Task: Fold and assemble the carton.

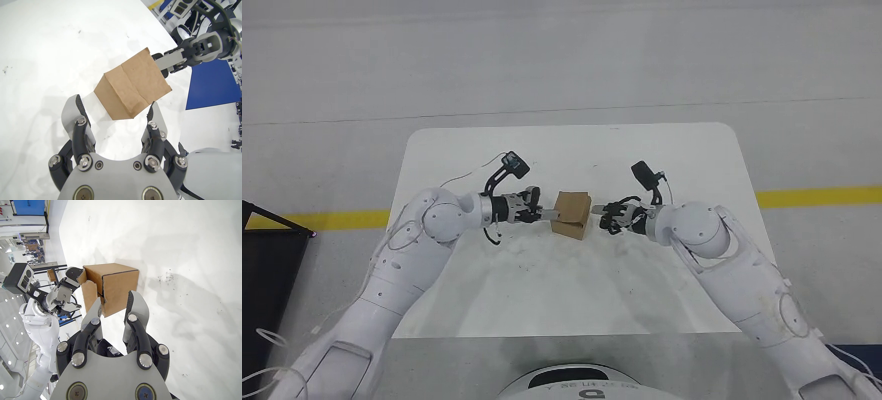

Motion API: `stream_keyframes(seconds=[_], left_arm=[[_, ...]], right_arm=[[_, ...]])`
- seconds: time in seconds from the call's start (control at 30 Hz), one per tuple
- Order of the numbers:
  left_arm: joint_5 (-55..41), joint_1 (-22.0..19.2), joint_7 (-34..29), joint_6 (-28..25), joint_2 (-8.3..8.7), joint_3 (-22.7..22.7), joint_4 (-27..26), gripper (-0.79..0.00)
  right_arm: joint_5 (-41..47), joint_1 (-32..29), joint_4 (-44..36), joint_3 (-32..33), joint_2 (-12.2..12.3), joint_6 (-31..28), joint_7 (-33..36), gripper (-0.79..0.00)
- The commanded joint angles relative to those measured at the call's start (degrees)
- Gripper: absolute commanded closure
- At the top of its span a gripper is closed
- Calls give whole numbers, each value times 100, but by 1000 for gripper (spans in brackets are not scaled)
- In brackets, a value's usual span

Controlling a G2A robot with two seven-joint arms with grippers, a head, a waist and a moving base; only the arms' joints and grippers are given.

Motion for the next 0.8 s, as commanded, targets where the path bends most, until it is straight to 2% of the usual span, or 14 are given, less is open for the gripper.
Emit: stream_keyframes(seconds=[0.0, 0.57, 0.77], left_arm=[[-15, -35, 23, 0, -7, 27, 37, -640], [-30, -99, 335, 132, -61, 216, 142, -557], [-20, -105, 421, 177, -76, 262, 141, -511]], right_arm=[[-10, 47, 24, -52, -13, 36, 3, -314], [-197, 181, 48, -288, -57, 127, 77, -311], [-62, 13, 1, -41, -36, 255, -135, -311]])
